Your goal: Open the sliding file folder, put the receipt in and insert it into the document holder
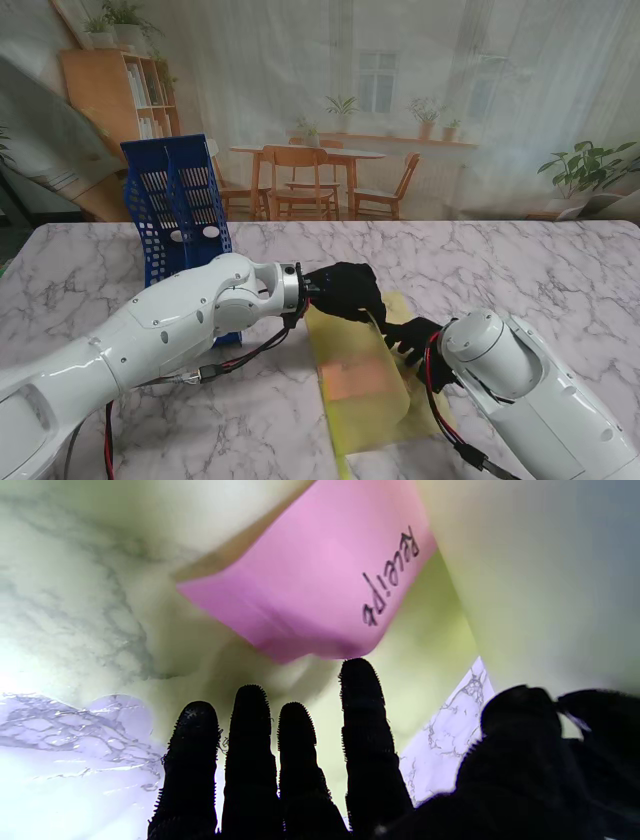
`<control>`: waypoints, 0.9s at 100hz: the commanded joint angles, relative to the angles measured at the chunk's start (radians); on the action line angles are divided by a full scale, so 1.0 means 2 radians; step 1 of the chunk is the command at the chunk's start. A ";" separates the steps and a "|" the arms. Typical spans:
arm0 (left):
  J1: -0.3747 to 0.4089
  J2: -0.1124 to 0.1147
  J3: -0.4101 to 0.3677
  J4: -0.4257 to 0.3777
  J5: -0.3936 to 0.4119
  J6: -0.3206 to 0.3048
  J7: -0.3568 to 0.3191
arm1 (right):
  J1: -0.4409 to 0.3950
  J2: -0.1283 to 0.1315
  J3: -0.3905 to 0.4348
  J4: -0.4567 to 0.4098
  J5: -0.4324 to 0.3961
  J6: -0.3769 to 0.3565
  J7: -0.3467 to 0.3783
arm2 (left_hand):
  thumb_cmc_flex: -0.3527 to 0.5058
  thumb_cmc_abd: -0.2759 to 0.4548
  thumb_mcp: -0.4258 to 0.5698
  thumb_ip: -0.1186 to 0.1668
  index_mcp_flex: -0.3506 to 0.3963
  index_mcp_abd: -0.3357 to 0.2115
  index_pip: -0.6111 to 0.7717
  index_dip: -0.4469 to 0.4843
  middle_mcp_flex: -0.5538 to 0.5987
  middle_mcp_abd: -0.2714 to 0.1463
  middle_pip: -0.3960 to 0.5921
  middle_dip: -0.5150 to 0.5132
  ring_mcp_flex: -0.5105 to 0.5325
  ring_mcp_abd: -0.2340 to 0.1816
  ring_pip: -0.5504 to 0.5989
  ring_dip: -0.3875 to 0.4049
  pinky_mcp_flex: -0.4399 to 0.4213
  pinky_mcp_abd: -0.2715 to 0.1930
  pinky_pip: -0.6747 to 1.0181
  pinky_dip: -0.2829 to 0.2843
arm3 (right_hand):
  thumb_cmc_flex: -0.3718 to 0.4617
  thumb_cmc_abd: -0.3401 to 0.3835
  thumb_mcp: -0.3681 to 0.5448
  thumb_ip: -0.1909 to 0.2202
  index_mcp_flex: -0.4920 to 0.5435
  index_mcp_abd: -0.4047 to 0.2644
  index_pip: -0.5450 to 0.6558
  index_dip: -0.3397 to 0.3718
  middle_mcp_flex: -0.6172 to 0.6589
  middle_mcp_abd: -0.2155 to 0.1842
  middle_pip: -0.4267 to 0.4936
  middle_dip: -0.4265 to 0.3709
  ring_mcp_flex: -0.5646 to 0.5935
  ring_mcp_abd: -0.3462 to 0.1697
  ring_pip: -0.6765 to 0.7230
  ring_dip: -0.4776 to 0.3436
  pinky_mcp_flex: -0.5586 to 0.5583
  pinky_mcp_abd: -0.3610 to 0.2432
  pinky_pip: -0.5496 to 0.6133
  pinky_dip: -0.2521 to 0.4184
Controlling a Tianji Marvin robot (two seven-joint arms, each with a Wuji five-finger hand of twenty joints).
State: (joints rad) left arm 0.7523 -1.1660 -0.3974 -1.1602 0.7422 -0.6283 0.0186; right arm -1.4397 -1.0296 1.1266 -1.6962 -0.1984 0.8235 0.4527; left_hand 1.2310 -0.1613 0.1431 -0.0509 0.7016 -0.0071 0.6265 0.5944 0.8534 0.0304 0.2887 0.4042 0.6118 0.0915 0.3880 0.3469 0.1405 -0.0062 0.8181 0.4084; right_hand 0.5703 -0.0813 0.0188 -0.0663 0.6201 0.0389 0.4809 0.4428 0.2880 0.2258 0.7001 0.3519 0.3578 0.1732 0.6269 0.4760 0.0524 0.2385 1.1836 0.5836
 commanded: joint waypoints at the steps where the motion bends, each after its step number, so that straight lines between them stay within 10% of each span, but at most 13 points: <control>1: -0.001 0.000 0.000 -0.001 0.001 0.000 -0.007 | -0.003 0.002 0.000 -0.001 0.007 0.003 0.006 | 0.030 0.034 0.027 0.007 0.041 -0.016 0.101 0.032 0.013 0.000 0.006 0.003 0.005 0.006 0.011 0.004 -0.005 -0.017 0.019 0.008 | 0.015 0.018 -0.015 0.007 0.019 -0.004 0.003 0.006 0.009 -0.005 -0.007 -0.002 -0.012 0.011 -0.042 -0.018 -0.005 -0.006 -0.003 0.005; 17: -0.002 0.000 0.002 -0.001 0.001 0.001 -0.007 | -0.004 -0.001 0.002 -0.002 0.015 0.002 0.002 | 0.030 0.034 0.027 0.007 0.040 -0.016 0.100 0.031 0.013 -0.001 0.007 0.003 0.005 0.006 0.011 0.004 -0.005 -0.017 0.019 0.008 | 0.020 0.023 -0.017 0.007 -0.011 -0.045 -0.014 0.000 0.010 -0.007 -0.012 -0.004 -0.019 0.009 -0.048 -0.021 -0.008 -0.006 -0.005 0.004; 41: -0.002 -0.001 0.003 0.000 0.000 0.000 -0.007 | -0.009 -0.010 0.010 0.001 0.044 -0.008 -0.013 | 0.030 0.034 0.026 0.007 0.040 -0.016 0.100 0.032 0.013 -0.001 0.007 0.003 0.005 0.006 0.012 0.004 -0.005 -0.017 0.019 0.008 | 0.048 0.035 -0.017 0.008 -0.047 -0.043 -0.008 -0.009 0.061 -0.080 -0.045 -0.018 0.002 0.008 -0.056 -0.023 -0.015 -0.003 -0.014 0.004; 90: 0.000 0.000 0.001 -0.001 0.001 0.000 -0.007 | -0.052 -0.034 0.060 -0.023 0.074 -0.078 -0.069 | 0.030 0.034 0.027 0.007 0.040 -0.015 0.100 0.032 0.013 -0.001 0.007 0.003 0.005 0.007 0.012 0.004 -0.004 -0.017 0.019 0.008 | 0.078 0.022 -0.009 0.011 -0.039 0.005 0.002 -0.019 0.052 -0.042 -0.034 -0.011 0.011 0.004 -0.068 -0.037 0.003 -0.010 -0.021 -0.007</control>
State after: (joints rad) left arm 0.7497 -1.1652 -0.3970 -1.1619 0.7390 -0.6278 0.0183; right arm -1.5232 -1.0934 1.2236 -1.7074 -0.0599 0.6873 0.3392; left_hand 1.2309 -0.1613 0.1431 -0.0535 0.7005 -0.0082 0.6369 0.6111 0.8479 0.0671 0.2589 0.4004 0.6118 0.0915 0.3882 0.3469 0.1405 -0.0062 0.8181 0.4084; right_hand 0.7513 -0.0217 0.0566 -0.0234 0.5368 0.0407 0.4593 0.4144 0.4056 0.1391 0.6238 0.3200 0.3702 0.1852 0.4950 0.4065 0.0617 0.2375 1.1360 0.5738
